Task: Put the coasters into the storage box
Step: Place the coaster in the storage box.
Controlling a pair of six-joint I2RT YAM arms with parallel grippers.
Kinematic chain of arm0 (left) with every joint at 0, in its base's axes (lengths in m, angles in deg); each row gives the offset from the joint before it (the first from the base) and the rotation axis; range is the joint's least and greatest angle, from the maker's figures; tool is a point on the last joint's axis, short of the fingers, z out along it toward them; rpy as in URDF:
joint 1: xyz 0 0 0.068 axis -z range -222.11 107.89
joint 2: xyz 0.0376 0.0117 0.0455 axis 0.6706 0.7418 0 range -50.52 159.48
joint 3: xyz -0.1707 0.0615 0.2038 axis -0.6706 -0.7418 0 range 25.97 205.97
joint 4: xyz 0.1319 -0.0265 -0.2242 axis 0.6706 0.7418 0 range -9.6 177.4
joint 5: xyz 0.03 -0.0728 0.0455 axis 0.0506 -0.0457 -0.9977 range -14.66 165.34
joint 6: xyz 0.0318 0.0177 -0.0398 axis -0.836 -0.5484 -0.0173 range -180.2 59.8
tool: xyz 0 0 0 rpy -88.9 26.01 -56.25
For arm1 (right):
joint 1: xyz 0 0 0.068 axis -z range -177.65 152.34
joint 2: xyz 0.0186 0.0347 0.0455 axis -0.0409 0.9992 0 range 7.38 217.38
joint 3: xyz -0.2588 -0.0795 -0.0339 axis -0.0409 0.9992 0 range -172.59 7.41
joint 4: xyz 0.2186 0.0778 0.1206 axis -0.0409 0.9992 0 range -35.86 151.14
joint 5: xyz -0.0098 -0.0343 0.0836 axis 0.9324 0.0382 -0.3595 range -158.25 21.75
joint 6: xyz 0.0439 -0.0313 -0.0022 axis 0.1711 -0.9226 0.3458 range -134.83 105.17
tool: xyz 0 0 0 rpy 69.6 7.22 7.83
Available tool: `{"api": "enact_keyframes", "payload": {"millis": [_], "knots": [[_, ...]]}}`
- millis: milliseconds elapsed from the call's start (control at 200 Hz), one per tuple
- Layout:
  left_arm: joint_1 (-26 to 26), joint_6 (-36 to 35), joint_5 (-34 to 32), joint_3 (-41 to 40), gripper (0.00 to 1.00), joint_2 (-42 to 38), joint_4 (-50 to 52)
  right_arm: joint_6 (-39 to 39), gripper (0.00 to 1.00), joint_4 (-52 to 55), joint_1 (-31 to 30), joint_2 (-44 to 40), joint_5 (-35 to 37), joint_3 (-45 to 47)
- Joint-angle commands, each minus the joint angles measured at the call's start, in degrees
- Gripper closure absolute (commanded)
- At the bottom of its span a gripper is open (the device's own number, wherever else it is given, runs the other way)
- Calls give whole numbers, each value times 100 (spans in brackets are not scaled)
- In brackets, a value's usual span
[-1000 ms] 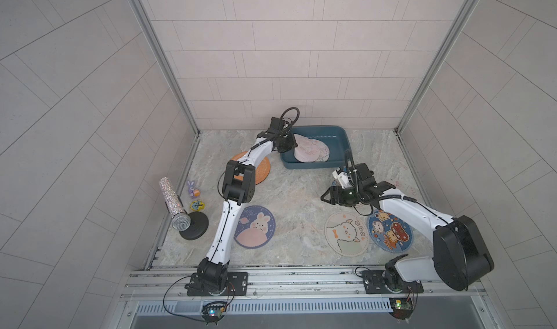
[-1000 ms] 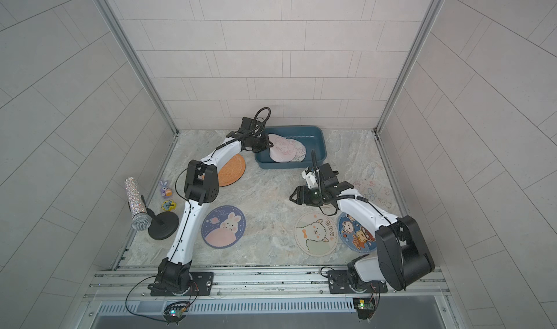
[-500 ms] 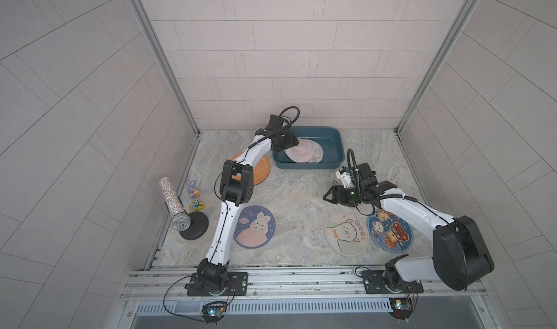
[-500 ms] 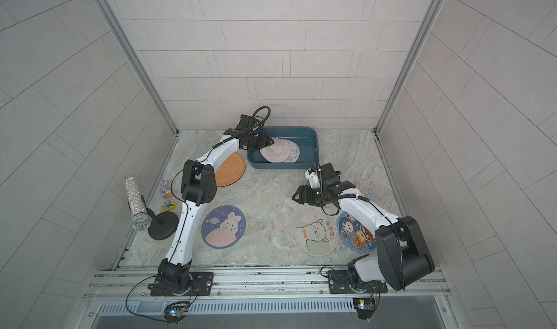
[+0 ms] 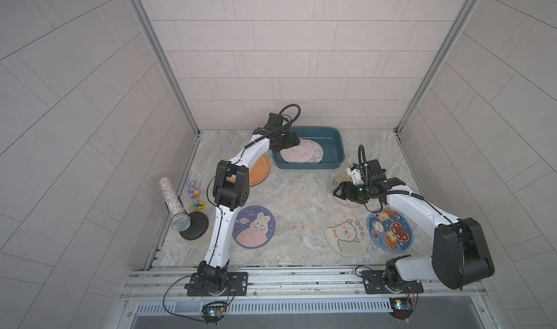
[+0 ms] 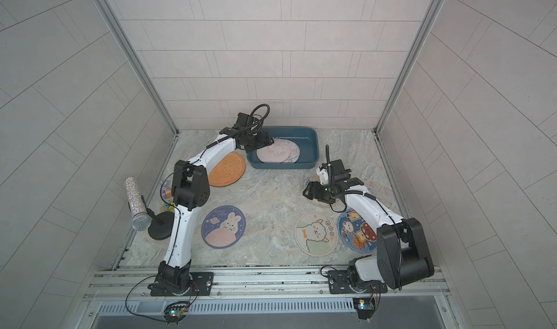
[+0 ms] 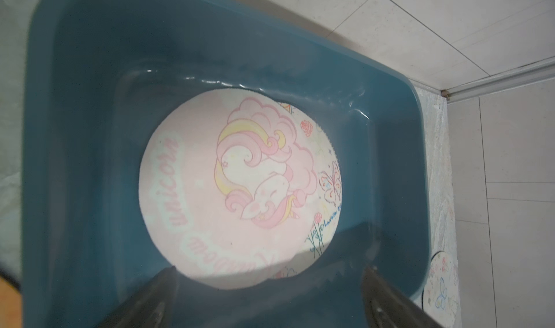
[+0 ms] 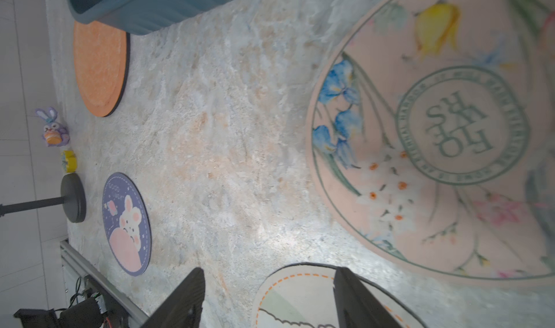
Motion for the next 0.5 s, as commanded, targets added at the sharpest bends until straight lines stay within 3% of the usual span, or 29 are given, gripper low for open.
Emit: {"api": "enact_keyframes", "payload": {"millis": [0,260,495], "knots": [[25,-100,-115,-523,0,-650,-318,-218,28,367,242,-129,348,-129],[32,39,136,-2383,0,-1871,-1099,-264,20,568,943,119,1093,-464],[14,127,463,-3897,0,-2867,-1602,-383,18,504,1490,652,1206,-650]]}}
